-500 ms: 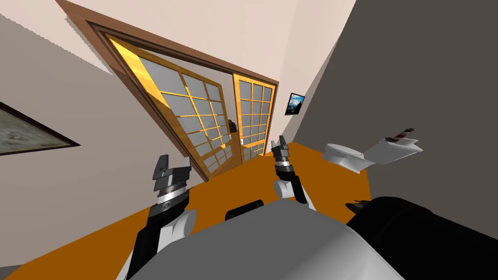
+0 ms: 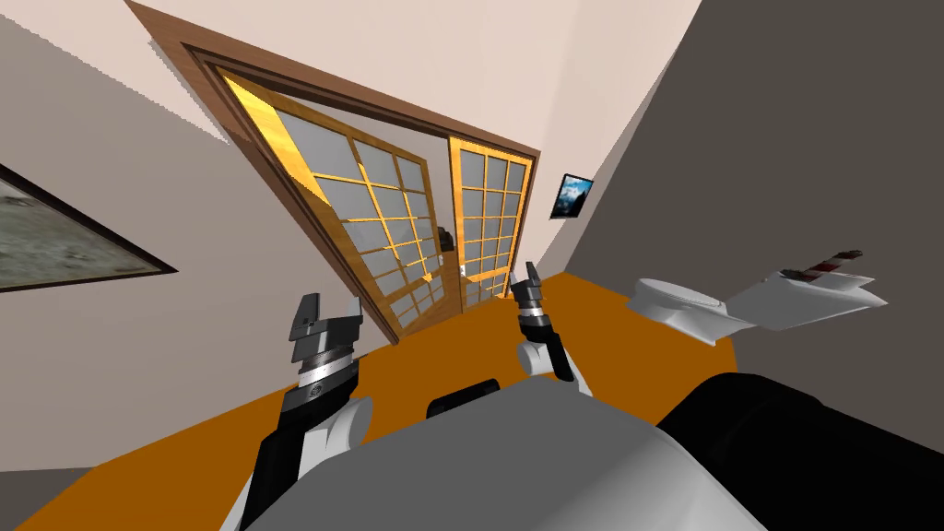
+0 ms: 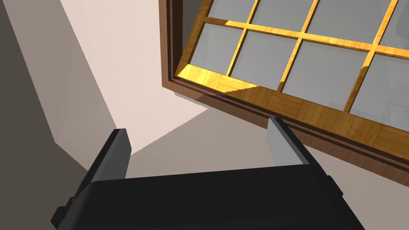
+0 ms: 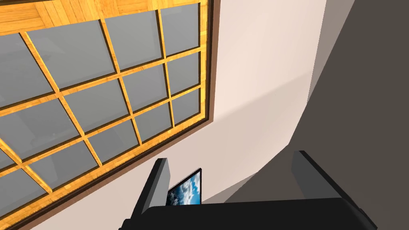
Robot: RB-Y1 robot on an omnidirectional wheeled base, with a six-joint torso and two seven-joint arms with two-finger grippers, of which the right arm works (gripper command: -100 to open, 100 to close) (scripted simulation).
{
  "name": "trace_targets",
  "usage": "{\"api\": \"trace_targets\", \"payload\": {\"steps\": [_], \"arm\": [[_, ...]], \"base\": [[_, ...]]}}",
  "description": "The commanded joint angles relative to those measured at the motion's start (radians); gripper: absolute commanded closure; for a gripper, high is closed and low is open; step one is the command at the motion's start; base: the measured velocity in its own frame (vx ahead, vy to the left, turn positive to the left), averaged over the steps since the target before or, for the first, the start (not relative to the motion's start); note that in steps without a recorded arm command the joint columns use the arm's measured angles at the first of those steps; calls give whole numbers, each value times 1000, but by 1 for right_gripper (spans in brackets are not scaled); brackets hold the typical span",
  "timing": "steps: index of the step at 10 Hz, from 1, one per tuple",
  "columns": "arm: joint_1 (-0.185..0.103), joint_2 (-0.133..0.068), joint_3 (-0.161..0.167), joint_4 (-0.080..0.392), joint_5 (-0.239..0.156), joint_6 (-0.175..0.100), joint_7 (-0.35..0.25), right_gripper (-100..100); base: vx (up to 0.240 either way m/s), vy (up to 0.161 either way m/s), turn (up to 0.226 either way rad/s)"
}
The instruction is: Push the door open
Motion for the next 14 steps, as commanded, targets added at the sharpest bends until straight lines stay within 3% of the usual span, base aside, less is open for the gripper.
{"api": "trace_targets", "payload": {"steps": [1, 6, 14], "arm": [[-11, -12, -7, 40, -11, -13, -37, -100], [-33, -36, -14, 143, -36, -45, -132, -100], [-79, -66, -29, 350, -87, -110, -323, -100]], "base": [[98, -35, 103], [82, -17, 86], [90, -35, 122]]}}
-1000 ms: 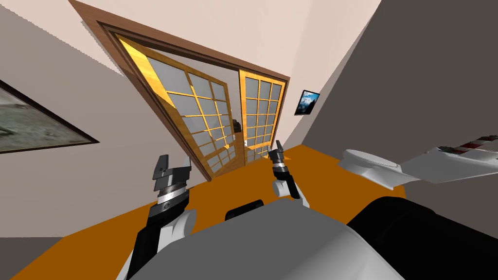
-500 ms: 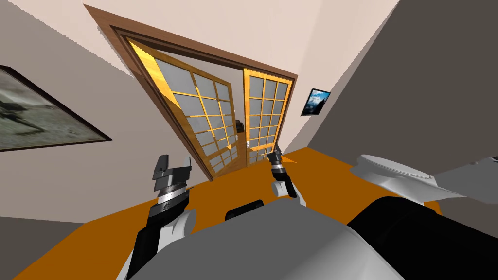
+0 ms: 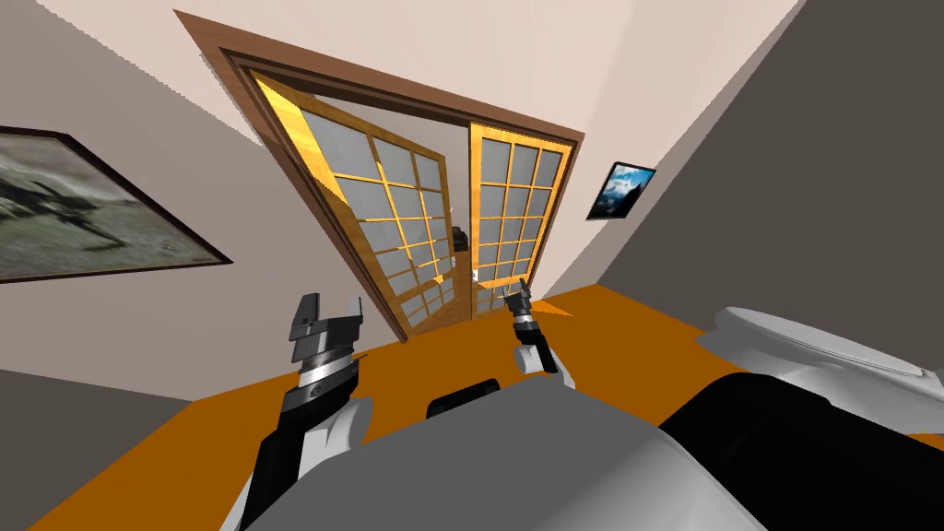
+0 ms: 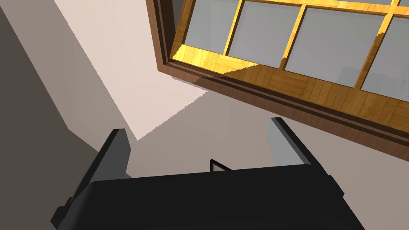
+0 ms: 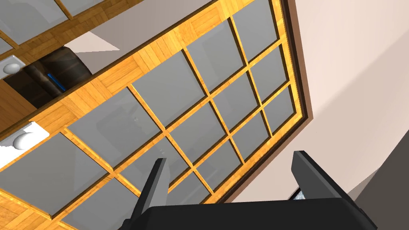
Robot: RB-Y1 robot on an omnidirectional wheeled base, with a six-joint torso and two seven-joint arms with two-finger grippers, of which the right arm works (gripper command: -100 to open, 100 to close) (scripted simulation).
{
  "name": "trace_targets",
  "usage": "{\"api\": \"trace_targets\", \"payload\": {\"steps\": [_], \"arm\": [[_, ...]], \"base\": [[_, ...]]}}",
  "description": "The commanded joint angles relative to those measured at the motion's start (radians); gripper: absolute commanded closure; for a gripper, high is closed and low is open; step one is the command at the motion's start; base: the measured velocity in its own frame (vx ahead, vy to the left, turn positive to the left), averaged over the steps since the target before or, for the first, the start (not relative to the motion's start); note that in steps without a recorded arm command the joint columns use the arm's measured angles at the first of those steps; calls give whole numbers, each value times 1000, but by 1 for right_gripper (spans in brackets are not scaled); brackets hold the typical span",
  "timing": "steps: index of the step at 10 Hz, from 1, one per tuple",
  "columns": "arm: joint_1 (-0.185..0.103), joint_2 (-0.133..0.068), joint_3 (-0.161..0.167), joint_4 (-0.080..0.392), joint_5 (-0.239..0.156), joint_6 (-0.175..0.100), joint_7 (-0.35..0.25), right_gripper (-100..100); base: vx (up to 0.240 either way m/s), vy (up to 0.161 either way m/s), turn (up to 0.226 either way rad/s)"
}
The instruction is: Push the door open
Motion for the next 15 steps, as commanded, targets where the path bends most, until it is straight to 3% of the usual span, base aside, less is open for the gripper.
{"api": "trace_targets", "payload": {"steps": [1, 9, 15], "arm": [[-10, -2, -2, 39, -11, -9, -43, -100], [-62, -14, -20, 276, -69, -83, -260, -100], [-102, -9, -33, 452, -112, -138, -424, -100]], "base": [[87, -52, 142], [91, -52, 140], [83, -57, 139]]}}
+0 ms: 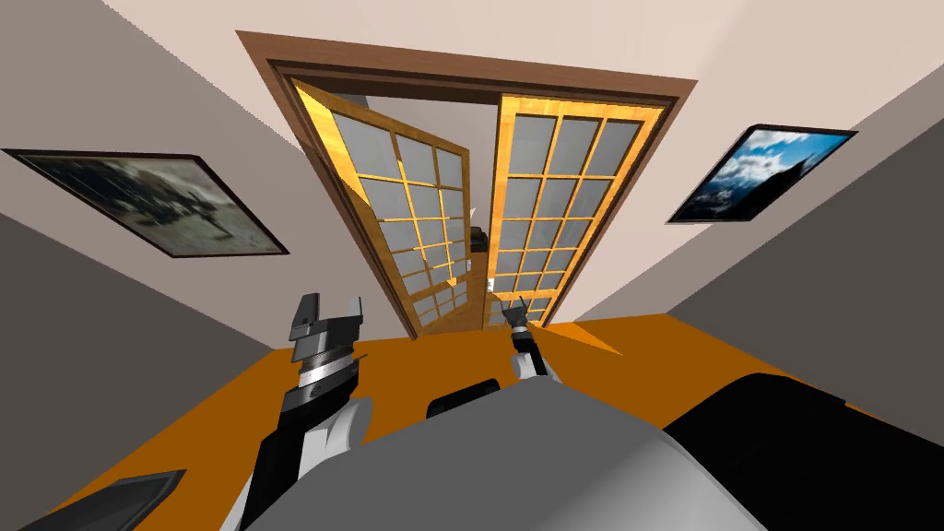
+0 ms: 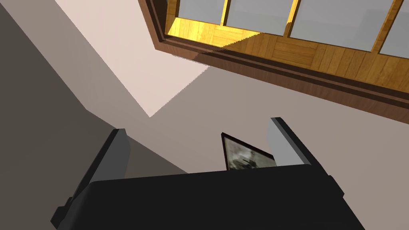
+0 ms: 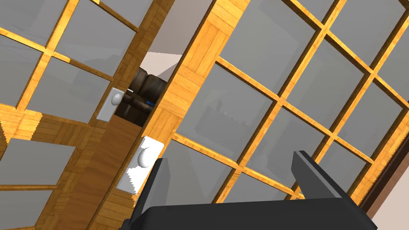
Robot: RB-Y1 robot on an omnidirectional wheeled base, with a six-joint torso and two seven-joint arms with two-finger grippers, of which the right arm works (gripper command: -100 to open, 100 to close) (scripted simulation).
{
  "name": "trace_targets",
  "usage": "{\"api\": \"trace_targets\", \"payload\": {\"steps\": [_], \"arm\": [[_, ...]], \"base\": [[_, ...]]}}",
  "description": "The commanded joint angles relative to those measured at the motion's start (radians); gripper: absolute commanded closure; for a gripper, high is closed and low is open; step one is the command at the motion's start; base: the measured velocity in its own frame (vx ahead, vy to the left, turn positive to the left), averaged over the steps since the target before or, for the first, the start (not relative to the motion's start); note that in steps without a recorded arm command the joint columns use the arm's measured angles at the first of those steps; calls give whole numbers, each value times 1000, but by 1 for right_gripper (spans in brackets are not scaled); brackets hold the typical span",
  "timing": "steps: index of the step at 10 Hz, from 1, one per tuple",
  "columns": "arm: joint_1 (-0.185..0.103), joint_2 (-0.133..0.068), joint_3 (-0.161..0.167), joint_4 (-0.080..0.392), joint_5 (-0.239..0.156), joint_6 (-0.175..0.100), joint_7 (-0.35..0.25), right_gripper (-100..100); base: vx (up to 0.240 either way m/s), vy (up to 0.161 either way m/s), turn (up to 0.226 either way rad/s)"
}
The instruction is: Push the door open
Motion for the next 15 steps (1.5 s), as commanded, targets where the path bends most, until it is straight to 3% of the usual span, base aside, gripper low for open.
{"api": "trace_targets", "payload": {"steps": [1, 6, 7, 15], "arm": [[-8, -1, -3, 50, -12, -19, -50, -100], [-32, 9, -12, 165, -40, -54, -153, -100], [-32, 9, -12, 165, -40, -54, -153, -100], [-75, 38, -26, 359, -88, -114, -331, -100]], "base": [[82, -63, 155], [66, -48, 98], [43, -36, 51], [67, -59, 108]]}}
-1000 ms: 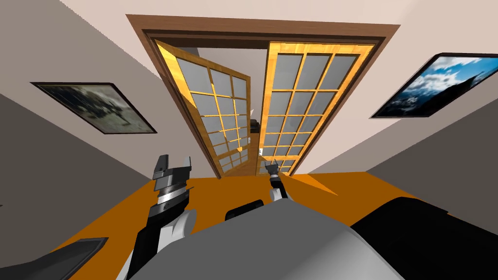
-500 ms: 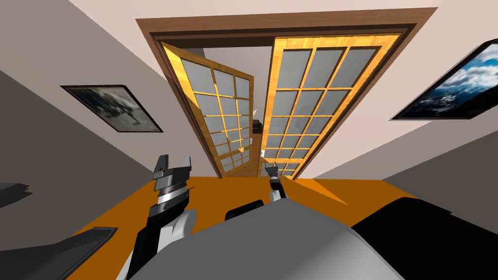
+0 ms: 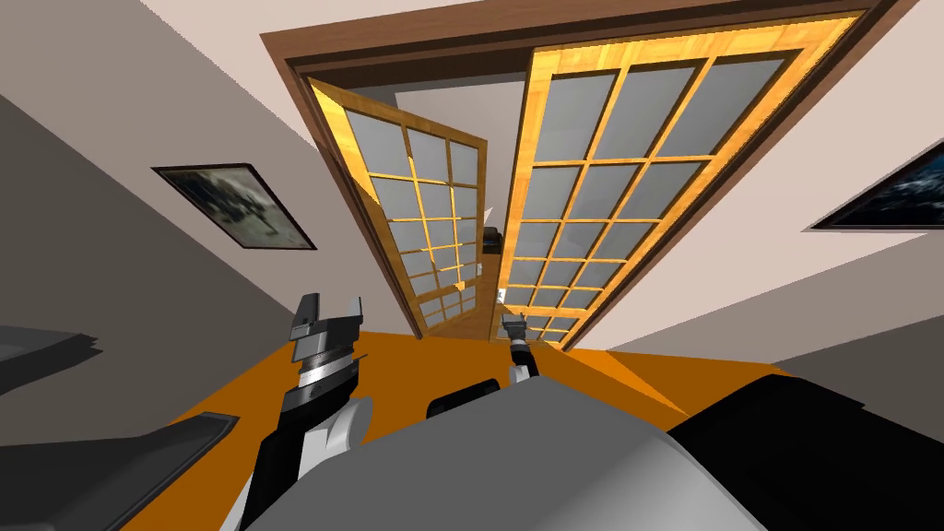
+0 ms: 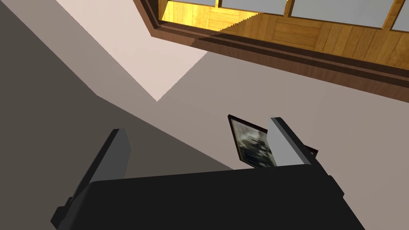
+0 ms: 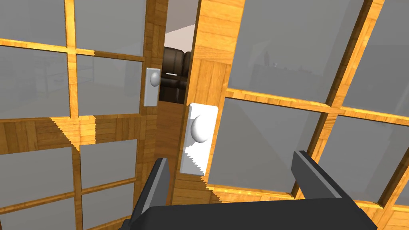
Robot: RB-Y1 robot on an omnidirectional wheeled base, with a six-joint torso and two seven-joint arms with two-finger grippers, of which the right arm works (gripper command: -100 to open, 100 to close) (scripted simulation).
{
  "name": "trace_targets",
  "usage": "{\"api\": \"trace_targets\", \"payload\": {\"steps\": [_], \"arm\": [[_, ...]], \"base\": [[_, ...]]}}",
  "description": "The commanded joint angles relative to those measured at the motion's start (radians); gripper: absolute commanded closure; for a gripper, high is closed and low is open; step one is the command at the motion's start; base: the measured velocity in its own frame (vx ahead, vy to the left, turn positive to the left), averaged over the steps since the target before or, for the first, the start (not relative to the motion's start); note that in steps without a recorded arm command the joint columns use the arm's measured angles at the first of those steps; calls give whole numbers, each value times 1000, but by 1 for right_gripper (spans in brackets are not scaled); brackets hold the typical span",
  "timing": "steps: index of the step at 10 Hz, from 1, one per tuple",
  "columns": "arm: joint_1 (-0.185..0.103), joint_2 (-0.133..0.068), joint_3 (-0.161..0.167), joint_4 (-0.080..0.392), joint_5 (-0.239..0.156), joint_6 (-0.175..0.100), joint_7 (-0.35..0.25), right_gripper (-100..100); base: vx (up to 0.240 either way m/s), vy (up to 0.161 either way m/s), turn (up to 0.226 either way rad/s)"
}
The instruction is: Push the door open
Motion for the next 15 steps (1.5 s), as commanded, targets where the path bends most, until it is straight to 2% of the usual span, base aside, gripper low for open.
{"api": "trace_targets", "payload": {"steps": [1, 6, 9, 10, 11, 13, 15], "arm": [[-6, 7, -4, 27, -9, -6, -33, -100], [-25, 28, -10, 116, -31, -33, -115, -100], [-40, 49, -15, 184, -48, -55, -177, -100], [-43, 42, -16, 177, -46, -51, -164, -100], [-45, 12, -19, 186, -48, -57, -171, -100], [-46, -1, -21, 192, -49, -61, -174, -100], [-48, -7, -24, 201, -51, -67, -177, -100]], "base": [[67, -74, 105], [53, -57, 86], [60, -69, 106], [25, -36, 26], [104, -48, 22], [166, -80, 30], [208, -72, 26]]}}
